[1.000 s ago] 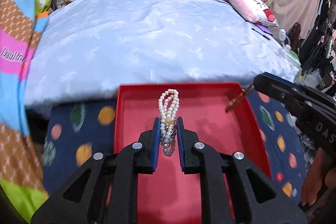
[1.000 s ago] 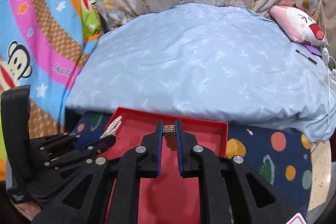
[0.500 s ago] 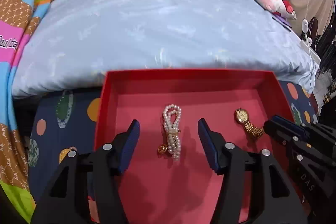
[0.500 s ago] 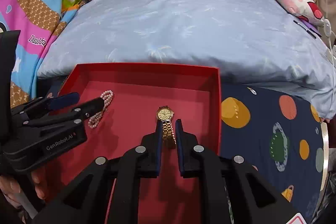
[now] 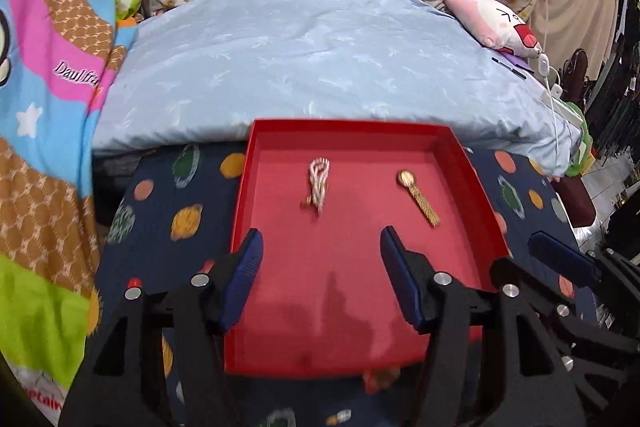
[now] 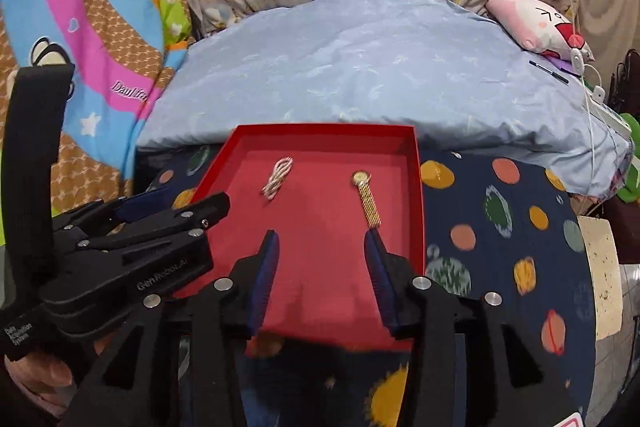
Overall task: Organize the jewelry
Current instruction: 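Move both open tools back over the remaining jewelry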
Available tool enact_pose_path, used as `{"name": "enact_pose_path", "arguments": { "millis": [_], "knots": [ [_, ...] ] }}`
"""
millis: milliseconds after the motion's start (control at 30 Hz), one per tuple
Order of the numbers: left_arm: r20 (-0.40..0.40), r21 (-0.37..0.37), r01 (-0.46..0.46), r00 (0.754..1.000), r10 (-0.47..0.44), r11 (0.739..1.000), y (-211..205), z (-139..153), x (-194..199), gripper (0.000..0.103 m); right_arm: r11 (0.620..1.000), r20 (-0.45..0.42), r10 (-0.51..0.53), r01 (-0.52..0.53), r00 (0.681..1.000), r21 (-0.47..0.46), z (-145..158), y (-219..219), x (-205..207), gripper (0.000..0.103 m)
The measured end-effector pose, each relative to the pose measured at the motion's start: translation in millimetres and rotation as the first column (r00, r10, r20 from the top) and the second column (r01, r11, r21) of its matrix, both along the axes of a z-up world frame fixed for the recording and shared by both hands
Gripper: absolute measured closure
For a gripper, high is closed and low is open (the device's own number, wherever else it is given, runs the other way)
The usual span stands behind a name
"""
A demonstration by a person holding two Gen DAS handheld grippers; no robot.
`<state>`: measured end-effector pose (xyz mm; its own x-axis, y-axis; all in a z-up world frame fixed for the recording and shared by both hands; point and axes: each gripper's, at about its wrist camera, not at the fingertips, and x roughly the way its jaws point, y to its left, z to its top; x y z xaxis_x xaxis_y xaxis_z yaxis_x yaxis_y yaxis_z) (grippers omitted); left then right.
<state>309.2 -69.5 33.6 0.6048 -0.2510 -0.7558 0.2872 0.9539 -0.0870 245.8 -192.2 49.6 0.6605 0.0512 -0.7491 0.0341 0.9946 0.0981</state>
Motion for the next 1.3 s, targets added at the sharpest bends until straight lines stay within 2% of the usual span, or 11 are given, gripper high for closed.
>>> {"name": "enact_pose_path", "arguments": {
  "millis": [267,467,767,933,1167,1300],
  "knots": [
    [-0.025,0.033,-0.050,0.998,0.051,0.998,31,-17,-82,0.044,1.000,-0.030,0.018,-0.018,0.999,-0.016,-3,8,-71,0.054],
    [-0.040,0.054,-0.108,0.993,0.111,0.993,58,-27,-119,0.044,1.000,-0.075,0.000,-0.001,0.997,-0.018,-15,-3,-113,0.053],
    [-0.120,0.061,-0.201,0.971,0.207,0.978,101,-53,-151,0.044,1.000,-0.153,-0.010,0.012,0.988,0.018,-40,-6,-153,0.053],
    [-0.117,0.092,-0.196,0.972,0.206,0.976,106,-62,-169,0.044,0.999,-0.172,-0.003,0.009,0.985,0.034,-48,-1,-167,0.053],
    [-0.155,0.073,-0.205,0.964,0.214,0.976,111,-72,-186,0.044,0.998,-0.206,0.050,-0.040,0.977,0.051,-61,17,-187,0.053],
    [-0.164,0.070,-0.224,0.959,0.233,0.972,114,-76,-191,0.040,0.995,-0.215,0.076,-0.060,0.974,0.076,-70,29,-189,0.052]
  ]
}}
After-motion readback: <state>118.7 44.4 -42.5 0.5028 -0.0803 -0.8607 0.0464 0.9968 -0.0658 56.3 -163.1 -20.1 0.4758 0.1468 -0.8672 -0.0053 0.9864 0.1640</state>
